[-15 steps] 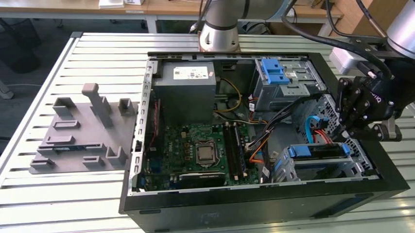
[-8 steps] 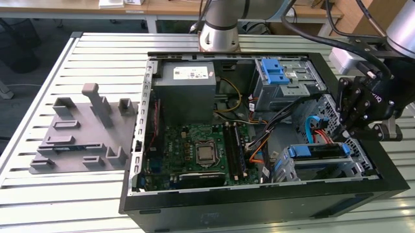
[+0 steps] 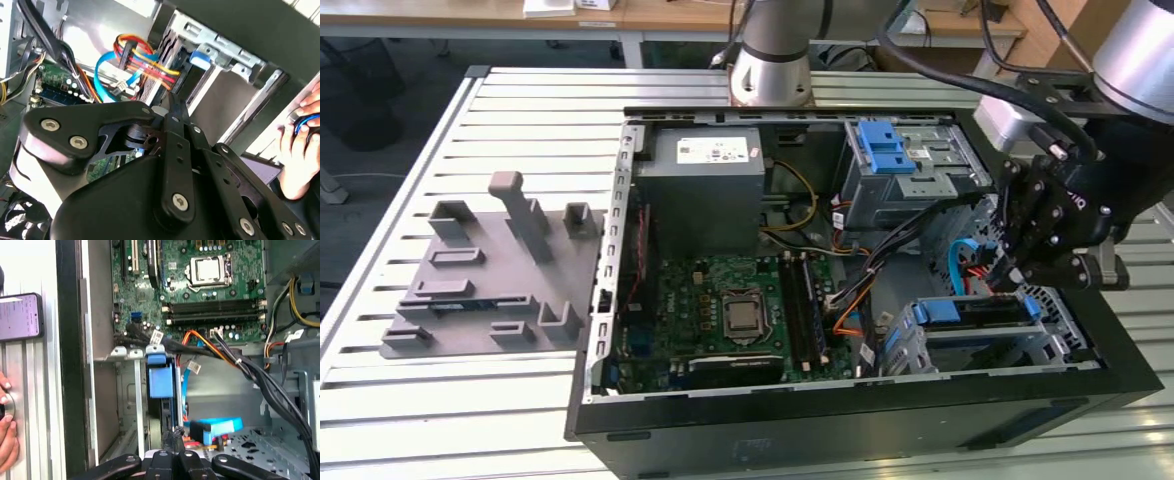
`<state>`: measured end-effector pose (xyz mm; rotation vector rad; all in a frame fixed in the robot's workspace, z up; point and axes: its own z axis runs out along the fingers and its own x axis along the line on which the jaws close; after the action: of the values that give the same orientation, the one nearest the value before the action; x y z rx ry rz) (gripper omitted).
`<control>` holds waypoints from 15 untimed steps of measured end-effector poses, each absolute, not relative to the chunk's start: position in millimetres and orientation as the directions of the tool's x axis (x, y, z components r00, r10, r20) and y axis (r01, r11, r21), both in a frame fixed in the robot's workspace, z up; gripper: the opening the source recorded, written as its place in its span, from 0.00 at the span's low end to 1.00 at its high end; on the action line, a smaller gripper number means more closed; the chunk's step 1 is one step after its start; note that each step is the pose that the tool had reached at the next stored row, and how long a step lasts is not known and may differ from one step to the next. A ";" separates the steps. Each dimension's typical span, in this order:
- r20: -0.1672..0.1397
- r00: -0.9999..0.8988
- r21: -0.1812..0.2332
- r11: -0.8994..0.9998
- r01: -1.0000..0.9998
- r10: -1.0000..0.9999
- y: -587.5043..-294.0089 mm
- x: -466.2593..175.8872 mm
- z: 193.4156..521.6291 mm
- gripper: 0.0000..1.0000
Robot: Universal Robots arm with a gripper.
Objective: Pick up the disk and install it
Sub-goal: 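Insert the second disk wire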
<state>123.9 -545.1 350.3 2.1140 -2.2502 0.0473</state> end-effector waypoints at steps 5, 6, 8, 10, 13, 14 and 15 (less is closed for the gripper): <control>0.060 -0.062 0.013 0.063 -0.998 -0.996 -545.0 118.9 365.5 0.11; 0.060 -0.062 0.013 0.063 -0.998 -0.996 -545.0 118.2 369.3 0.11; 0.060 -0.062 0.013 0.063 -0.998 -0.996 -544.6 115.7 373.9 0.11; 0.060 -0.062 0.013 0.063 -0.998 -0.996 -543.8 112.0 375.8 0.11; 0.060 -0.062 0.013 0.063 -0.998 -0.996 -541.8 107.9 378.0 0.11; 0.060 -0.062 0.013 0.063 -0.998 -0.996 -540.5 107.1 378.8 0.11; 0.060 -0.062 0.013 0.063 -0.998 -0.996 -538.9 106.4 379.8 0.11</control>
<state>106.4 -538.9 379.8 2.1148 -2.2510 0.0490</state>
